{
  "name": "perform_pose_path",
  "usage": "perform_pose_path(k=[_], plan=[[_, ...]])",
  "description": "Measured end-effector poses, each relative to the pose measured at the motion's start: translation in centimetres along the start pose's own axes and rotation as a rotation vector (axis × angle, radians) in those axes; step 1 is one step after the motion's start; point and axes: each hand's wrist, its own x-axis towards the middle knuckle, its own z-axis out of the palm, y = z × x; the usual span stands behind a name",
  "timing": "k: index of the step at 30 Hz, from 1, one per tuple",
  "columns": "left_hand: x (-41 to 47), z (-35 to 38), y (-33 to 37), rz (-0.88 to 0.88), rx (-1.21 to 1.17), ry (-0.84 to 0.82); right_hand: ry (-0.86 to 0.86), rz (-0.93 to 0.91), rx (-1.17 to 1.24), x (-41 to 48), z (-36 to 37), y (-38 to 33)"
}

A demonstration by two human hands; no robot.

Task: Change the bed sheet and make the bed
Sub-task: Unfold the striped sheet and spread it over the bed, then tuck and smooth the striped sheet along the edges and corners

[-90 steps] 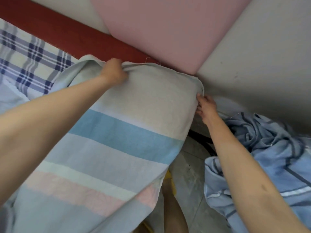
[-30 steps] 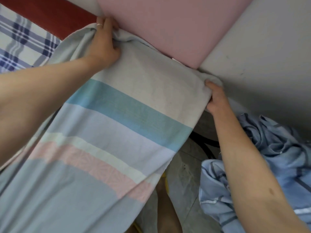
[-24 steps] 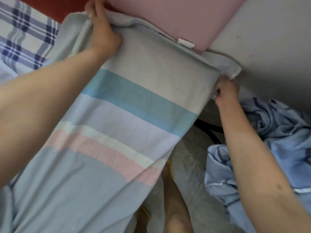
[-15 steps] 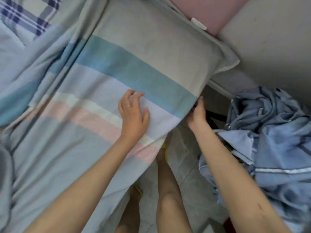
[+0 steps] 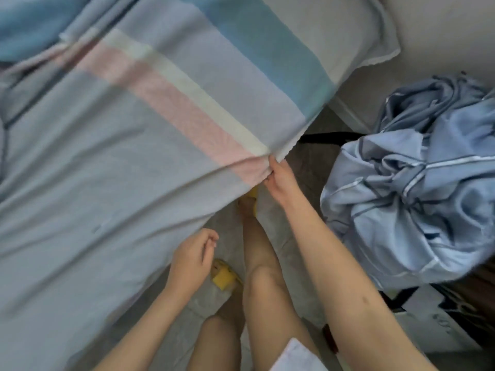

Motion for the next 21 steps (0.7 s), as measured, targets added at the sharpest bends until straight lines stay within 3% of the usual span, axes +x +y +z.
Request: perform_pose_path(k=[4,7,9,12,16,21], plan=[[-3.5,1.5,-1.4,-0.433,-0.434,0.04,0.315,-0.088,-0.366,-0.8,-1.2,1.1],[-5.5,0.7,-3.0,-0.953,-1.011,0.151,0.256,-0.012,-0.426,-1.9,0.1,3.3],[-7.3,-0.6,-5.7,-1.116,-1.348,0.228,0.138,0.04,-0.348,-4.1,2.7,6.0],[-8.4,-2.3,-10.5,-1.2,-1.632,0.367,-0.003,0.07,-0.129,-6.9,5.5,10.1],[-9.4,-2.7,-13.9,-1.154,-1.934,0.531,-0.005,0.0,-0.066,-9.0,6.4,14.5],[-11.4,-1.2,-13.1,-1.151,-1.986,0.582,-0.047,-0.043,-0.116,-9.6,4.7,16.2]])
